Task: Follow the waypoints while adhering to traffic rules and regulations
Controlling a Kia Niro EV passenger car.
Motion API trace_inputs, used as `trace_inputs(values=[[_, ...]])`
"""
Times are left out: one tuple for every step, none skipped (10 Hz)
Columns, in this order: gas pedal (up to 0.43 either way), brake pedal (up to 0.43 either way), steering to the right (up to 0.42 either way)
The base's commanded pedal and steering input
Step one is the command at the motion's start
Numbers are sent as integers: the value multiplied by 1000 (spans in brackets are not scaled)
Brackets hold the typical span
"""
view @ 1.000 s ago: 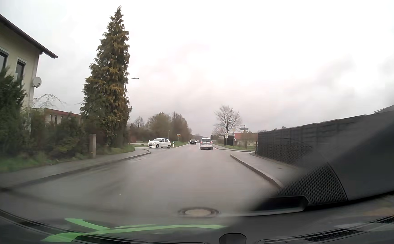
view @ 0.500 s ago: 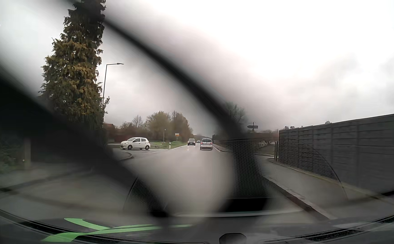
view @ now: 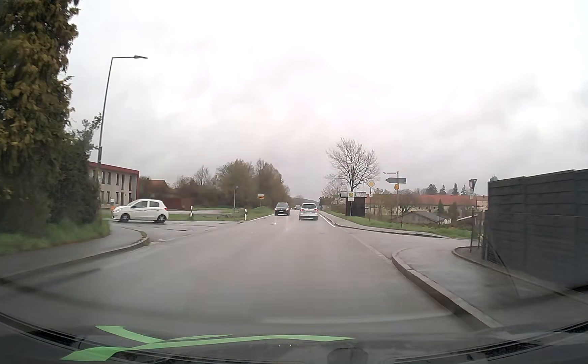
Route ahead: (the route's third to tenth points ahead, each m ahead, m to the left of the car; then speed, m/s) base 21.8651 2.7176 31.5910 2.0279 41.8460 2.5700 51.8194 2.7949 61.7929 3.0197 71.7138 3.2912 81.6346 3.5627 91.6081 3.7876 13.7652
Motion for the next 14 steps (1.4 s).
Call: trace_inputs(values=[[157,0,-5],[157,0,-5],[157,0,-5],[98,0,-5],[47,0,-5],[47,0,-5],[47,0,-5],[67,0,-5],[98,0,-5],[138,0,-5],[138,0,-6],[138,0,-5],[138,0,-3],[130,0,-2]])
